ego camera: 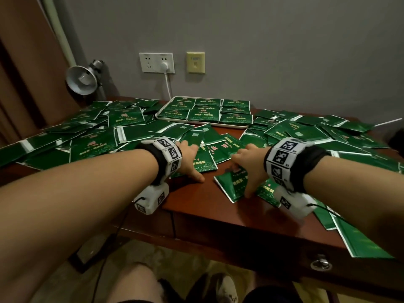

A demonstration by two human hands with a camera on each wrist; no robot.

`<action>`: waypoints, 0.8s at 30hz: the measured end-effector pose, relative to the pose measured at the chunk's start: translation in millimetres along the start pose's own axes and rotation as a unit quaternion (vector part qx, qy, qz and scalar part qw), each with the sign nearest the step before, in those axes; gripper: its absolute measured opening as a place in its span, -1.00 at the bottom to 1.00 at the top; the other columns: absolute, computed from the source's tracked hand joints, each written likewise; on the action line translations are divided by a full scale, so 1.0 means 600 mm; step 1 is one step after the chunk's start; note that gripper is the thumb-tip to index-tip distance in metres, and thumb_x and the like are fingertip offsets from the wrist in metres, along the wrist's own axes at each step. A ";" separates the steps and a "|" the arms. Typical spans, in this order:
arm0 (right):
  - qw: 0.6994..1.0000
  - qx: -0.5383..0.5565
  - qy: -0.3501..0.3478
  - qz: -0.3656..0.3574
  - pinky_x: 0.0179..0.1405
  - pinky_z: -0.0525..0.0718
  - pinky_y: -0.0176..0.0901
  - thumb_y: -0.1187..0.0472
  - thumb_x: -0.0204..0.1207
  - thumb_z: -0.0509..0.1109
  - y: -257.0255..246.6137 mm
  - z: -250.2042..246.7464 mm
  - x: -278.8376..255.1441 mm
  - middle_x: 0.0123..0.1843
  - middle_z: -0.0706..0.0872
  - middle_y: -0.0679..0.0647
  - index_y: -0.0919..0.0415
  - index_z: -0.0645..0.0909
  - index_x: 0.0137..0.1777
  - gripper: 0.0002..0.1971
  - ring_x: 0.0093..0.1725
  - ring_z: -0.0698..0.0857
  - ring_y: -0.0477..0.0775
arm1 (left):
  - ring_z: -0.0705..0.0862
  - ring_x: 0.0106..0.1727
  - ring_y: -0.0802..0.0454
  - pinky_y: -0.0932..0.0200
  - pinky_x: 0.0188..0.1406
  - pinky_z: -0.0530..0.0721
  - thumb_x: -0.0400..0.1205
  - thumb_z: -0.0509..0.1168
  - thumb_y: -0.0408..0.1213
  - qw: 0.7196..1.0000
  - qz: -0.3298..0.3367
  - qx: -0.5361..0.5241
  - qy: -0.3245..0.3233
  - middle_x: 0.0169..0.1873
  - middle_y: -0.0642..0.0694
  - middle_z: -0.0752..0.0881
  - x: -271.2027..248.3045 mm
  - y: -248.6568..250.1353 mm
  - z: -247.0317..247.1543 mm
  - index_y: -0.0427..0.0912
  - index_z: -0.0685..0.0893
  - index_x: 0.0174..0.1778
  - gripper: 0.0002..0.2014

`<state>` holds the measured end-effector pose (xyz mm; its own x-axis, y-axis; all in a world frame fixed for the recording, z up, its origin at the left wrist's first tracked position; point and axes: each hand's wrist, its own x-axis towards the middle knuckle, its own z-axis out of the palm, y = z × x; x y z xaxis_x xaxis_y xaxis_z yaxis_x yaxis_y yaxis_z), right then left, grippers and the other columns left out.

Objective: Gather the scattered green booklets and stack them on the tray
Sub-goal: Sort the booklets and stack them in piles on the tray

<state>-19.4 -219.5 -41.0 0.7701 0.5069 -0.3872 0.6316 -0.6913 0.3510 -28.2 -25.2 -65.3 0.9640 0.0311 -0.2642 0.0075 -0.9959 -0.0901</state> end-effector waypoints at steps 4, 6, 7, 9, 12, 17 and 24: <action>0.998 0.065 0.005 0.009 0.01 0.53 -0.13 -0.28 0.19 0.62 0.015 0.012 0.003 0.29 0.54 0.08 0.13 0.30 0.40 -0.10 0.14 0.48 0.04 | 0.45 0.45 -0.20 -0.05 0.38 0.50 0.39 0.47 0.27 0.999 0.031 -0.039 0.012 0.47 -0.22 0.43 0.002 0.001 0.000 -0.15 0.14 0.66 0.05; 0.997 0.073 0.015 0.009 -0.03 0.50 -0.15 -0.26 0.26 0.59 0.016 0.014 0.002 0.27 0.56 0.09 0.14 0.29 0.42 -0.14 0.18 0.52 0.07 | 0.58 0.33 -0.14 0.05 0.25 0.61 0.45 0.49 0.15 0.997 0.044 -0.066 0.012 0.39 -0.19 0.52 0.002 0.002 0.002 -0.15 0.17 0.64 -0.04; 0.997 0.072 0.021 0.006 0.00 0.52 -0.14 -0.28 0.28 0.56 0.016 0.014 0.000 0.25 0.57 0.08 0.13 0.30 0.42 -0.16 0.23 0.53 0.09 | 0.63 0.23 -0.12 0.05 0.18 0.66 0.46 0.50 0.09 0.996 0.049 -0.079 0.016 0.33 -0.18 0.56 0.003 0.002 0.003 -0.16 0.21 0.61 -0.10; 0.997 0.069 0.035 0.001 0.10 0.60 -0.07 -0.38 0.20 0.54 0.013 0.016 -0.001 0.21 0.60 0.03 0.09 0.31 0.38 -0.12 0.23 0.55 0.09 | 0.65 0.13 -0.10 -0.02 0.10 0.72 0.41 0.52 0.06 0.994 0.056 -0.088 0.029 0.27 -0.17 0.55 0.003 -0.001 0.006 -0.15 0.25 0.55 -0.12; 0.995 0.082 0.050 0.013 0.27 0.59 0.06 -0.46 0.02 0.56 0.013 0.018 -0.002 0.29 0.57 0.03 0.09 0.22 0.46 0.10 0.27 0.55 0.10 | 0.60 0.19 -0.12 -0.06 0.13 0.71 0.33 0.56 0.13 0.993 0.065 -0.087 0.039 0.31 -0.16 0.47 -0.002 -0.008 0.007 -0.13 0.15 0.60 0.03; 0.991 0.111 0.063 0.032 0.27 0.55 -0.05 -0.31 0.12 0.63 0.027 0.004 -0.005 0.38 0.46 0.08 0.13 0.11 0.54 0.12 0.34 0.50 0.10 | 0.62 0.14 -0.10 -0.09 0.10 0.72 0.34 0.54 0.03 0.990 0.063 -0.106 0.062 0.29 -0.16 0.47 -0.001 -0.035 -0.027 -0.13 0.15 0.60 0.00; 0.991 0.083 0.105 0.032 -0.26 0.60 -0.20 -0.16 0.24 0.57 0.060 -0.030 0.035 0.19 0.47 0.08 0.15 0.24 0.40 -0.15 -0.02 0.56 0.02 | 0.59 0.23 -0.06 0.06 0.23 0.63 0.39 0.58 -0.05 0.985 0.075 -0.121 0.096 0.31 -0.13 0.54 0.043 -0.072 -0.092 -0.20 0.29 0.53 -0.13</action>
<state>21.1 -224.2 -21.4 0.8208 0.5429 -0.1774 0.5708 -0.7916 0.2180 11.1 14.2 -15.2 0.9913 -0.1122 -0.0694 -0.0987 -0.9798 0.1741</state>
